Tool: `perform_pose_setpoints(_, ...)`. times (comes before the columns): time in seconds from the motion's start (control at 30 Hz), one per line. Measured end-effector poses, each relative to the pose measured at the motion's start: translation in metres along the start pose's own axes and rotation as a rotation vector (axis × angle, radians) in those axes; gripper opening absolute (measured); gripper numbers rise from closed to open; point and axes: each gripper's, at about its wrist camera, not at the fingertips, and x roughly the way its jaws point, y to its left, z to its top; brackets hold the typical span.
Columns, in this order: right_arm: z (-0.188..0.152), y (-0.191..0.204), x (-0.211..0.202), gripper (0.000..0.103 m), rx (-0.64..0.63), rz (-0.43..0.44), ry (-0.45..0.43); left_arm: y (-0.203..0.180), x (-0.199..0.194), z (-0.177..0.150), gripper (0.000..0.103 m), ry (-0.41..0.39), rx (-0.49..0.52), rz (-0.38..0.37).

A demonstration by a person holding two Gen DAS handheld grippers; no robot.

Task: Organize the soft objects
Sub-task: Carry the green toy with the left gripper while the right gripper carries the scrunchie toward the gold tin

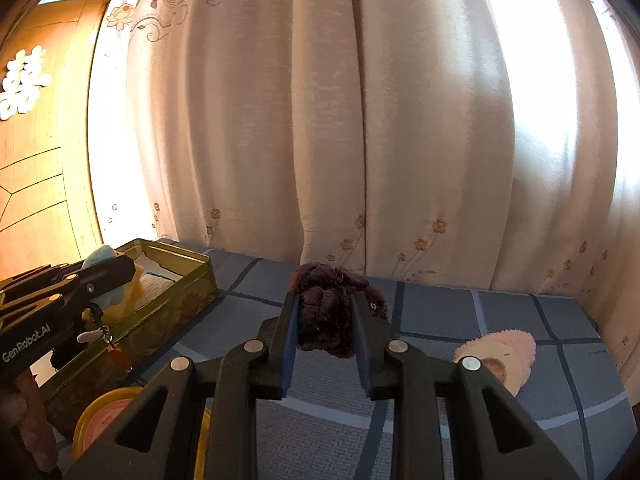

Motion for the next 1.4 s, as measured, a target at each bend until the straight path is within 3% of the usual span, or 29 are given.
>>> perform_pose_setpoints(0.47,-0.001,0.008,-0.005,0.027,-0.027,0.032,-0.028,0.007,-0.010,0.000,0.015,-0.087,-0.035,0.053)
perform_pose_setpoints(1.4,0.000,0.014,-0.005,0.027,-0.061,0.055,-0.037,0.019,0.000,-0.003,0.015,-0.050,-0.080,0.139)
